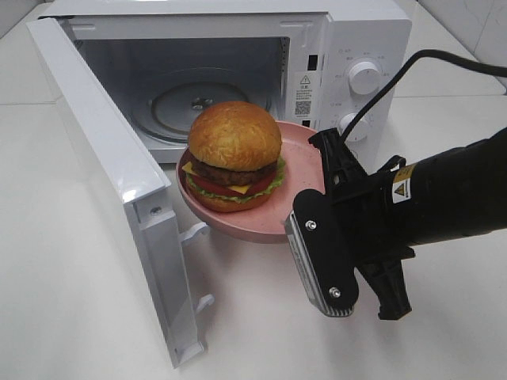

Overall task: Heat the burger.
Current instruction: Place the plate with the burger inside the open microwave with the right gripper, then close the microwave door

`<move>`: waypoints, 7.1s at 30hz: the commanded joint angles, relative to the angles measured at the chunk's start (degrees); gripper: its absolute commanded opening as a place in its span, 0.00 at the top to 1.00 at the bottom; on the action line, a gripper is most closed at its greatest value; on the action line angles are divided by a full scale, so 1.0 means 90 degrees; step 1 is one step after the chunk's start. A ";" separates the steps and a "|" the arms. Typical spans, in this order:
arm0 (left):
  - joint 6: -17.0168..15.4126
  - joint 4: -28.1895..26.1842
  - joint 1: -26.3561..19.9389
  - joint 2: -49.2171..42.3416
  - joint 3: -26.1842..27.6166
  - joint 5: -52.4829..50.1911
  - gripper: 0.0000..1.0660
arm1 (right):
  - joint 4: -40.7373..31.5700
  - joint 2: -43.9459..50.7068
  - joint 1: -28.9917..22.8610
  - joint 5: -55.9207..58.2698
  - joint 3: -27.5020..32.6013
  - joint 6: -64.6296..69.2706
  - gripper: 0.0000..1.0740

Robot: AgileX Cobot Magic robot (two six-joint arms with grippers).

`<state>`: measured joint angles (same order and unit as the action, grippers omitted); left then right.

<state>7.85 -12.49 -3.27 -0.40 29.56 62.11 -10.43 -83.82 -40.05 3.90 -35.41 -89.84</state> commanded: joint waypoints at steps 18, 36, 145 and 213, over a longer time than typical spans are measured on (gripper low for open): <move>0.0000 -0.0025 0.0000 -0.0070 0.0000 -0.0089 0.08 | -0.0089 -0.0312 0.0102 -0.0643 -0.0662 -0.0395 0.98; 0.0000 -0.0025 0.0000 -0.0070 0.0000 -0.0089 0.08 | 0.0038 -0.1044 0.0401 -0.0102 -0.1534 -0.0395 0.98; 0.0000 -0.0025 0.0000 -0.0070 0.0000 -0.0089 0.08 | 0.1241 -0.4978 0.0694 0.1668 -0.7105 0.1280 0.75; 0.0000 -0.0025 0.0000 -0.0070 0.0000 -0.0089 0.08 | 0.1375 -0.0255 0.0694 0.1738 -0.2266 0.7277 0.28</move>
<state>7.85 -12.49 -3.27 -0.40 29.56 62.11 1.60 -86.86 -34.03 18.39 -55.92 -25.73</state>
